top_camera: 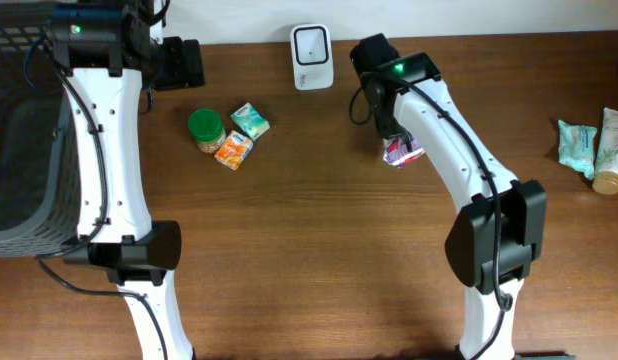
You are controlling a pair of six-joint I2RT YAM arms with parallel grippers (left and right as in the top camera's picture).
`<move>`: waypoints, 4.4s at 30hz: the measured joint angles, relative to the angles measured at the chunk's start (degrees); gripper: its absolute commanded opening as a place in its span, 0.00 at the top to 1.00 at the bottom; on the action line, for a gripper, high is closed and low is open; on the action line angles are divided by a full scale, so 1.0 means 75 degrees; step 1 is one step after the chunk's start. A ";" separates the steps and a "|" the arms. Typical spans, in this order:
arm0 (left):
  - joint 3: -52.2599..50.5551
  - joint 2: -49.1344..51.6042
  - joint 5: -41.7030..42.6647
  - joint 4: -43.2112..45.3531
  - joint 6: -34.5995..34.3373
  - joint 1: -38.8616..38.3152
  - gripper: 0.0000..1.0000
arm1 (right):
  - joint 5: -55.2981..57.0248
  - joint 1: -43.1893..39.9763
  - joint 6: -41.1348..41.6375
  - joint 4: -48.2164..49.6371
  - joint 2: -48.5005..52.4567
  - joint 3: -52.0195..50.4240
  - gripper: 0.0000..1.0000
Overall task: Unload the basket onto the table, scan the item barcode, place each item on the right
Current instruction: 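Raise the Carefree pack to the scanner with the right gripper, then carry the Carefree pack to the right table edge and release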
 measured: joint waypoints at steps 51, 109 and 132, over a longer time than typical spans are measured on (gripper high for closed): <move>0.0000 0.0000 0.0000 0.0000 0.0000 -0.0038 0.01 | -0.2302 -0.0898 -0.2060 0.1244 -0.1204 -0.0801 0.96; 0.0000 0.0000 -0.0003 0.0006 0.0000 -0.0038 0.01 | -0.9401 -0.2014 -0.1664 0.2798 0.0810 -0.1932 0.96; 0.0000 0.0000 0.0000 0.0000 0.0000 -0.0038 0.01 | -0.6557 -0.0326 0.2305 1.0185 0.2483 0.0175 0.96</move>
